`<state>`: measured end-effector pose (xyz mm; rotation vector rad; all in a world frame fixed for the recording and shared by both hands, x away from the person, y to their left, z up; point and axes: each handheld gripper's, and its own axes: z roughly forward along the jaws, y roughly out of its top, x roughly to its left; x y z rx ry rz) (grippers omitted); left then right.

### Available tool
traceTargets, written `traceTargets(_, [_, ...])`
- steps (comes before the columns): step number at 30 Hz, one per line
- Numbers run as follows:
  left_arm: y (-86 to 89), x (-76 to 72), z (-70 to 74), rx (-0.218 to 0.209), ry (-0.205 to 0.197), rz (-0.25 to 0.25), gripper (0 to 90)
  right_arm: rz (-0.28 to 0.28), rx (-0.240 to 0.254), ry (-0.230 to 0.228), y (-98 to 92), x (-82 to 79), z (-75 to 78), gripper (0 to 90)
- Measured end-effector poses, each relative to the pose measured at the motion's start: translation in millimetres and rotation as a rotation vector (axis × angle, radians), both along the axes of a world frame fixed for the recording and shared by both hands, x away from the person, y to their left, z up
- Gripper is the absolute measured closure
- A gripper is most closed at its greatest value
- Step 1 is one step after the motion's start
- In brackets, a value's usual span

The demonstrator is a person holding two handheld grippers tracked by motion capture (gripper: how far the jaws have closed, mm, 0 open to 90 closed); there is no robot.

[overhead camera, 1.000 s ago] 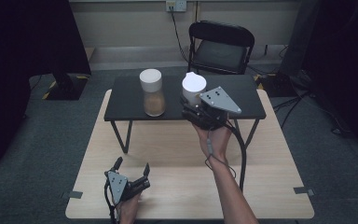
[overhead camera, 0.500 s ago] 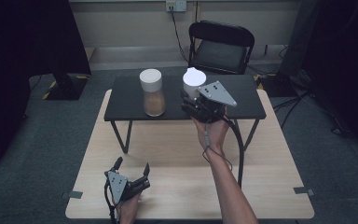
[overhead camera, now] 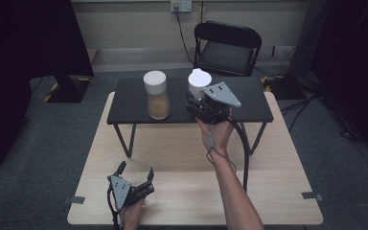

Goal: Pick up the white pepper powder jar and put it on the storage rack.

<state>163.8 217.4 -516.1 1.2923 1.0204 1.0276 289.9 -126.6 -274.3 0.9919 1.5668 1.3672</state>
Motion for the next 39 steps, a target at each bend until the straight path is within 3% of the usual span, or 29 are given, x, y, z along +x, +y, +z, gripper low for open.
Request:
traceTargets(34, [-0.2, -0.1, 0.0, 0.000, 0.000, 0.001, 1.4, -0.013, 0.064, 0.011, -1.9, 3.5, -7.2, 29.8])
traceTargets(39, [-0.3, -0.1, 0.0, 0.000, 0.000, 0.002, 1.5, -0.021, 0.054, 0.006, -0.1, 3.3, -7.5, 21.2])
